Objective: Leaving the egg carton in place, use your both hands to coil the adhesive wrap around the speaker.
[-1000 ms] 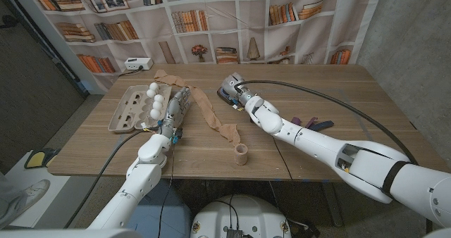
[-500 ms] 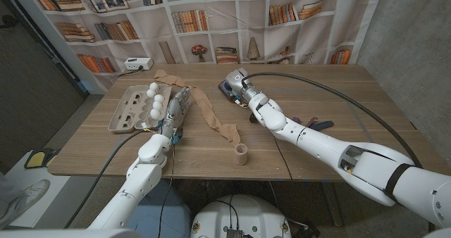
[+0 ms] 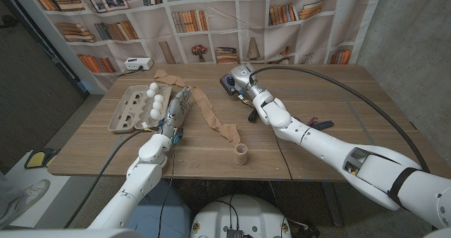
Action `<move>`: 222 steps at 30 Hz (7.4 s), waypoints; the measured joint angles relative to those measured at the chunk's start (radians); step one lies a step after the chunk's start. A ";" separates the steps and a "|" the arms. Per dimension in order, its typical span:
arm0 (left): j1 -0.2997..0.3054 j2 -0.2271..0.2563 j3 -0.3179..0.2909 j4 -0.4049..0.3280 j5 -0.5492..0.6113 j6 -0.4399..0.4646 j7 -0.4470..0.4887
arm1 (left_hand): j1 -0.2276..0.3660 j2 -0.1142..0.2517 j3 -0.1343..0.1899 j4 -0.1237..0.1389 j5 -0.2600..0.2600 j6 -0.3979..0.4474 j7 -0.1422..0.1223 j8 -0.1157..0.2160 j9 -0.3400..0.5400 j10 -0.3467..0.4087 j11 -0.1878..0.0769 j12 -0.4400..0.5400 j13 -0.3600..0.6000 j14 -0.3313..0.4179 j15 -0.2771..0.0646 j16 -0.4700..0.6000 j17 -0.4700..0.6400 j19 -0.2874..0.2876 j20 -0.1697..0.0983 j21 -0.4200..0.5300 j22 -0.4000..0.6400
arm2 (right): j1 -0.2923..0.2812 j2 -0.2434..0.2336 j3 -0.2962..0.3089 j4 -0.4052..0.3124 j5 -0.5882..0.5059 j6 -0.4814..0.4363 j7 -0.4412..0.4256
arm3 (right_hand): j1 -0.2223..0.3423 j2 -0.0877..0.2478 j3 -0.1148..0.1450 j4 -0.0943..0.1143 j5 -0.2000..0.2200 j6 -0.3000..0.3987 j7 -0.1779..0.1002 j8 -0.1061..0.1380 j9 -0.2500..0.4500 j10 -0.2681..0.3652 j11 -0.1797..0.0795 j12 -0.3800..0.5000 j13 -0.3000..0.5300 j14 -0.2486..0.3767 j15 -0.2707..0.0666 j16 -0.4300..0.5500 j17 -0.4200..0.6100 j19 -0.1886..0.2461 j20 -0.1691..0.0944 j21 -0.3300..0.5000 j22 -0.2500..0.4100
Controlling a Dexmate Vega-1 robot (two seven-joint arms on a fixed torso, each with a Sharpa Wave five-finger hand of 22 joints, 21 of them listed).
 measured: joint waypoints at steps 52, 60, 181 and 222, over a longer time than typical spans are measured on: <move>0.068 0.053 0.004 -0.164 0.014 0.037 0.066 | 0.000 0.000 0.000 0.000 0.000 0.000 0.000 0.000 0.000 0.005 0.006 0.000 0.000 0.000 0.000 0.000 0.000 0.000 0.000 0.000 0.000 | -0.196 -0.189 0.287 -0.486 0.565 -0.064 0.088 | -0.002 0.002 0.008 -0.008 0.005 0.012 0.013 -0.004 -0.005 0.012 0.013 0.000 0.000 0.037 -0.016 -0.019 0.023 0.000 0.000 0.074 -0.009; 0.073 0.060 0.005 -0.176 0.013 0.037 0.071 | 0.000 0.000 0.000 0.000 0.000 0.000 0.000 0.000 0.000 0.005 0.005 0.000 0.000 0.000 0.000 0.000 0.000 0.000 0.000 0.000 0.000 | -0.220 -0.216 0.319 -0.535 0.642 -0.065 0.094 | -0.002 0.002 0.011 -0.011 0.009 0.010 0.016 -0.007 -0.005 0.014 0.014 0.000 0.000 0.038 -0.017 -0.019 0.023 -0.002 0.003 0.085 -0.014; 0.212 0.198 0.038 -0.376 0.370 -0.162 0.354 | 0.121 0.006 0.032 -0.049 0.008 0.104 0.029 0.015 -0.002 0.129 -0.025 0.025 -0.002 0.052 -0.048 0.008 -0.002 0.044 -0.063 0.000 -0.007 | -0.397 -0.336 0.634 -0.653 1.323 0.057 0.202 | 0.010 -0.010 0.023 -0.023 0.020 0.032 0.050 -0.010 -0.008 0.051 0.052 0.000 0.000 0.094 -0.037 -0.063 0.042 -0.013 0.005 0.221 -0.027; 0.224 0.301 0.037 -0.456 0.629 -0.148 0.360 | 0.264 -0.065 0.025 -0.042 0.007 0.227 0.020 0.030 -0.002 0.234 -0.041 0.044 -0.002 0.146 -0.079 0.007 -0.002 0.117 -0.068 -0.009 -0.007 | -0.420 -0.343 0.679 -0.669 1.401 0.046 0.225 | 0.015 -0.015 0.027 -0.027 0.023 0.034 0.052 -0.015 -0.007 0.053 0.057 0.000 0.000 0.098 -0.040 -0.074 0.051 -0.018 0.007 0.256 -0.032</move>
